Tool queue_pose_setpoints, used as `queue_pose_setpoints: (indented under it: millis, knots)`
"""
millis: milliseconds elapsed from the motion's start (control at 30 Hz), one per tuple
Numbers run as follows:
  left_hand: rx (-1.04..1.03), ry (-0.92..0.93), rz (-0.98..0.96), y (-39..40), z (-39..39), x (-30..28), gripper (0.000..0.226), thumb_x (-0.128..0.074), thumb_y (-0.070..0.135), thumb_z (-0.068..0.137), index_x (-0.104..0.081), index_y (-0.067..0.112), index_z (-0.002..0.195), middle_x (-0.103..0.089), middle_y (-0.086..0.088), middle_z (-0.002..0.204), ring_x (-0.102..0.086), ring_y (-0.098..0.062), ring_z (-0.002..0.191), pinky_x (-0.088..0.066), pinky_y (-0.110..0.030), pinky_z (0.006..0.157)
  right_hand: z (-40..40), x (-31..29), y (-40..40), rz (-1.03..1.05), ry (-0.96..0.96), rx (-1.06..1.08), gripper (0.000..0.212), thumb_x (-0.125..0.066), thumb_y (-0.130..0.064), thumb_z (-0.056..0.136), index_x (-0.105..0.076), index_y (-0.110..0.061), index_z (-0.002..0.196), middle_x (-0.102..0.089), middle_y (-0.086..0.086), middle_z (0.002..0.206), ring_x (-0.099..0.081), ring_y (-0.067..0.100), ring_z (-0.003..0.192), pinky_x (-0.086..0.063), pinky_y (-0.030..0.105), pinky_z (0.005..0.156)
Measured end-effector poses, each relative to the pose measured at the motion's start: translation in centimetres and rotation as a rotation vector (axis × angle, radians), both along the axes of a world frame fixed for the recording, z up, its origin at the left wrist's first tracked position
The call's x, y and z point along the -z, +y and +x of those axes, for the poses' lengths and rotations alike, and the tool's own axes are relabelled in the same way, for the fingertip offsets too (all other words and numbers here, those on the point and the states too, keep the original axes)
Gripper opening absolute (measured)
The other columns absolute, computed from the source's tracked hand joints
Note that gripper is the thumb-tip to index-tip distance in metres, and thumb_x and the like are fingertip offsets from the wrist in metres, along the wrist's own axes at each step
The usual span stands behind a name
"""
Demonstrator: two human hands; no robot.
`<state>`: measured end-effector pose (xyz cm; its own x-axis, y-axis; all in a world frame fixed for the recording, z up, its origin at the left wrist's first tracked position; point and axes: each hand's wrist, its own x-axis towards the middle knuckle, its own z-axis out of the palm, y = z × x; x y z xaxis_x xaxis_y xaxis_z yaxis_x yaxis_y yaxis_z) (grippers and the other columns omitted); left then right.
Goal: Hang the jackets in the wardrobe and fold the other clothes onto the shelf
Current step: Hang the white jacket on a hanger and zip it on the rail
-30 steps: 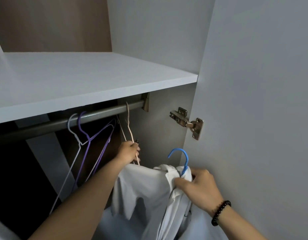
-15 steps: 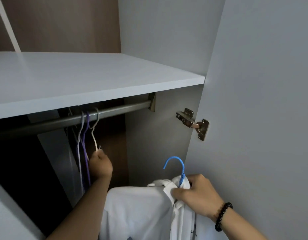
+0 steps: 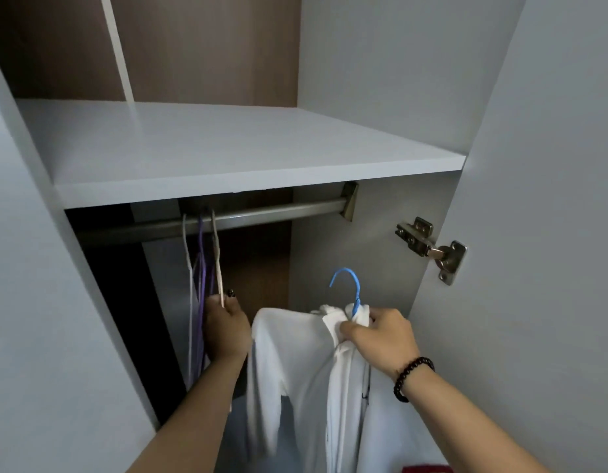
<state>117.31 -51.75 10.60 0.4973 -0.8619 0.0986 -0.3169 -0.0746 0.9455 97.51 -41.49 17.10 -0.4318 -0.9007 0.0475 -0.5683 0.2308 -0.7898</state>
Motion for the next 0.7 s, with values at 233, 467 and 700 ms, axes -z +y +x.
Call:
queue_pose_setpoints:
  millis: [233,467,700]
  knots:
    - [0.003,-0.077,-0.034,2.1,0.2,0.4,0.038,-0.047,0.014,0.094,-0.048,0.007,0.131,-0.061,-0.019,0.123,-0.055,-0.037,0.115,-0.044,-0.04,0.093,1.8,-3.5,-5.9,-0.12,-0.103,-0.026,0.019,-0.072,-0.03,0.067,-0.061,-0.017,0.058,-0.053,-0.01,0.052,-0.048,0.005,0.049,-0.033,0.018,0.045]
    - [-0.029,0.01,-0.058,2.2,1.3,-0.1,0.034,-0.036,0.002,0.099,-0.052,-0.002,0.128,-0.057,-0.025,0.126,-0.053,-0.037,0.116,-0.032,-0.023,0.086,3.1,-6.3,-12.0,-0.097,-0.229,0.008,0.022,-0.069,-0.031,0.076,-0.054,-0.016,0.069,-0.052,-0.001,0.067,-0.048,0.011,0.055,-0.036,0.023,0.046]
    - [0.114,-0.609,0.129,4.5,-0.7,1.9,0.082,-0.051,0.023,0.089,-0.001,0.008,0.154,-0.018,-0.012,0.158,-0.022,-0.03,0.144,-0.025,-0.044,0.111,3.6,-5.8,-15.9,0.005,-0.224,0.016,0.027,-0.069,-0.034,0.075,-0.052,-0.017,0.086,-0.056,-0.001,0.081,-0.056,0.016,0.071,-0.042,0.023,0.059]
